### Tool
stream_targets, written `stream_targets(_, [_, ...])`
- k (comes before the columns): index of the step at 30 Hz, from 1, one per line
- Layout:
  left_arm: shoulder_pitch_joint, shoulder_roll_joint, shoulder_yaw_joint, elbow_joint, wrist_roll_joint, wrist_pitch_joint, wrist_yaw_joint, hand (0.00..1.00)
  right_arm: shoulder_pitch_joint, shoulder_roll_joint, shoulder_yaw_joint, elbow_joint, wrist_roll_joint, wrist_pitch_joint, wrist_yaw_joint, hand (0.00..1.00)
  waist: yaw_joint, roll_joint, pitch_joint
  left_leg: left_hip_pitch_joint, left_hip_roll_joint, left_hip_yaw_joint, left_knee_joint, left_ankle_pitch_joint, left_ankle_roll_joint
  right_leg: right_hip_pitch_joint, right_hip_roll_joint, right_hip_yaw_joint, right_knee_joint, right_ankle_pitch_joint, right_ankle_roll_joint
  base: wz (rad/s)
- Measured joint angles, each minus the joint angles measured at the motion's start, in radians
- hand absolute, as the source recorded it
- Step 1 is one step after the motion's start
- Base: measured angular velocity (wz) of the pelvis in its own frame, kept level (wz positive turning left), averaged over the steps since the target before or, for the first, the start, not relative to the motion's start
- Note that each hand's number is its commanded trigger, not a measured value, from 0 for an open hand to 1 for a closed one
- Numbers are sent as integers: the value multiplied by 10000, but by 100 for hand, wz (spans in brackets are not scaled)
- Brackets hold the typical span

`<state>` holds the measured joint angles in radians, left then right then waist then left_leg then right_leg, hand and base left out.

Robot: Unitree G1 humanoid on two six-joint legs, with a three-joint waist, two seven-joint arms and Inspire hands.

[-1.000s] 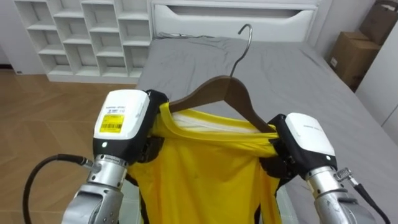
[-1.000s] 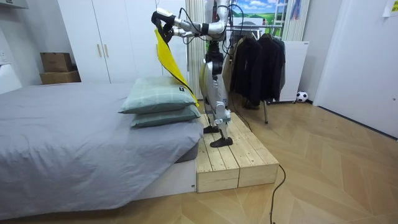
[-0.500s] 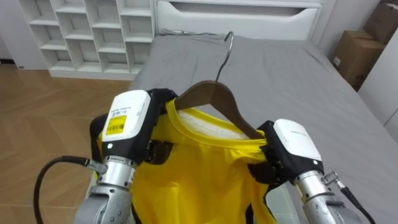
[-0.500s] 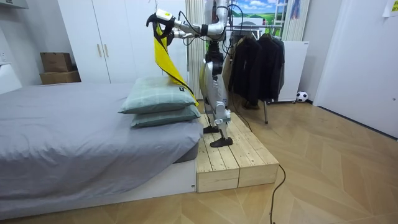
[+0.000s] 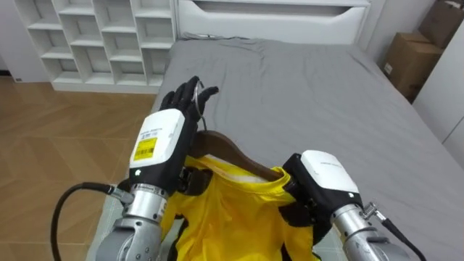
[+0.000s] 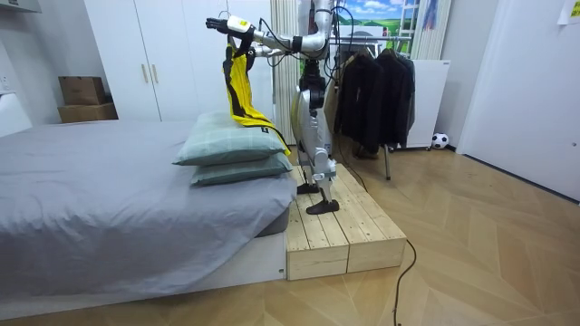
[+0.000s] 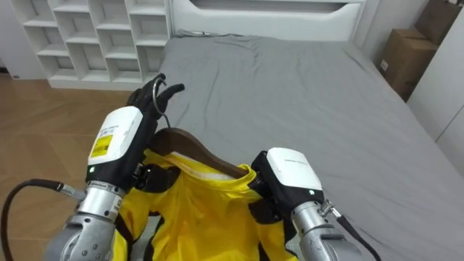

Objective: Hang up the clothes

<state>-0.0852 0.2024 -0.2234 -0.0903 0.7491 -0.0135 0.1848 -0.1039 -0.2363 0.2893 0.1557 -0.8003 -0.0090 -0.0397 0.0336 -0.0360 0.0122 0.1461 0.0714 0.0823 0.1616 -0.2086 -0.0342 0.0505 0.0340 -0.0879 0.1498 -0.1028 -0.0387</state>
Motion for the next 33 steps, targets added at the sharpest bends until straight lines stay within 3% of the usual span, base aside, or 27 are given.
stream_targets(16, [173, -42, 10, 135, -160, -8, -3, 0, 0, -22, -665, 48, -599, -228, -31, 100, 9, -139, -37, 34, 1, 10, -3, 0, 0, 35, -4, -5, 54, -8, -12, 0])
stream_targets(24, [173, 114, 6, 130, -270, -18, 9, 0, -21, -200, -962, 652, -179, -465, -249, 100, -12, -173, -59, 6, -3, 6, 9, 0, 0, 35, -3, -7, 39, -9, -11, 0])
stream_targets(33, [177, -120, 76, 131, -475, -15, 30, 0, -20, -187, -2096, 673, 1297, -461, -401, 100, -144, -120, -53, 39, 14, -26, 23, 0, 0, 42, -4, -41, 44, -7, -13, 1])
